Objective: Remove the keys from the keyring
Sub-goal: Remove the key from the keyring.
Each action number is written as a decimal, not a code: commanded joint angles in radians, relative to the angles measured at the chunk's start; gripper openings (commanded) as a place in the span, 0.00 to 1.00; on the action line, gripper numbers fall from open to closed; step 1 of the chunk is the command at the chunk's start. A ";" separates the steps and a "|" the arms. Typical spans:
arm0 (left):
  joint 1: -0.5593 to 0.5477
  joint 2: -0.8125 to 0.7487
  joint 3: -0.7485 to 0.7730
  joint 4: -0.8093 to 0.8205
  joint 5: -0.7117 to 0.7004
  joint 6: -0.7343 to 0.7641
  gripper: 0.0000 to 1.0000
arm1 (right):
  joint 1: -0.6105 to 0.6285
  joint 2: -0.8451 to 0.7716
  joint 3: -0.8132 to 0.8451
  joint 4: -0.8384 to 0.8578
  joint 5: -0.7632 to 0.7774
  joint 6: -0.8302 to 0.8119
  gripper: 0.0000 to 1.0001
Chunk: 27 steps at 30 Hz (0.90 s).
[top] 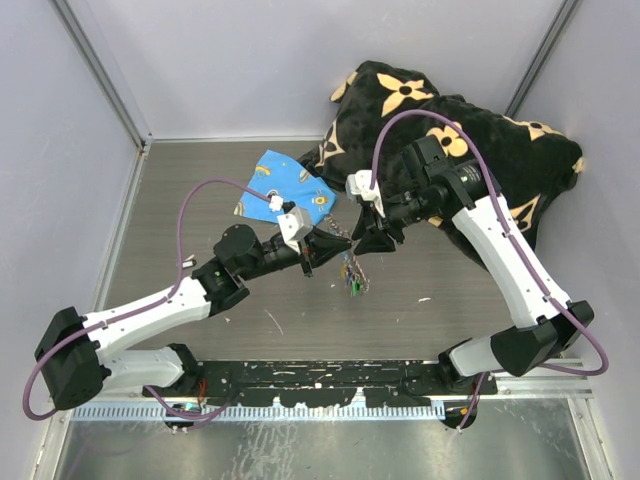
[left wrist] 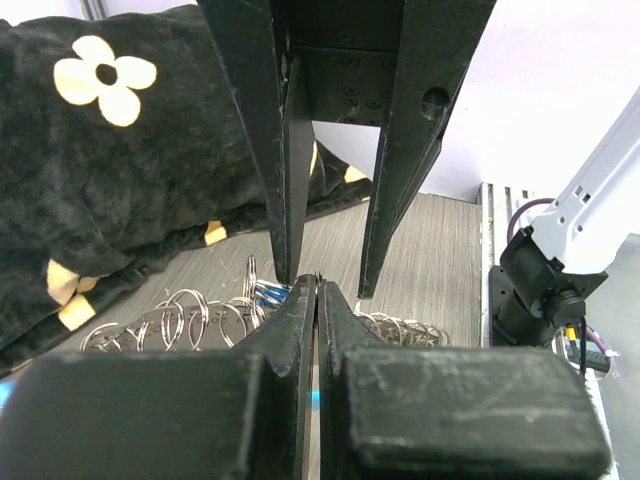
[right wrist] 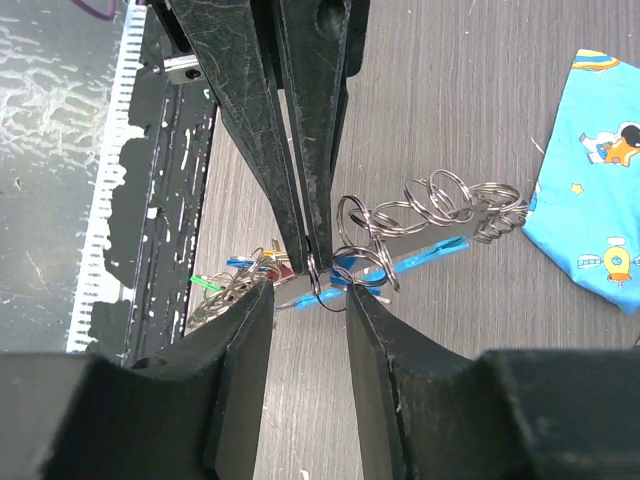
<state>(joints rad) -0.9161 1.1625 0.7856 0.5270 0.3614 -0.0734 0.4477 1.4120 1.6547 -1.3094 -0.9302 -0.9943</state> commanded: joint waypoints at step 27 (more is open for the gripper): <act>-0.001 -0.025 -0.123 0.538 -0.145 -0.296 0.00 | -0.065 -0.030 0.059 0.027 -0.159 -0.055 0.40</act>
<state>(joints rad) -0.9161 1.1427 0.6476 0.8639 0.2523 -0.3054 0.3882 1.3998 1.6741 -1.3083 -1.0531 -1.0195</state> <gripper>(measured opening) 0.007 0.401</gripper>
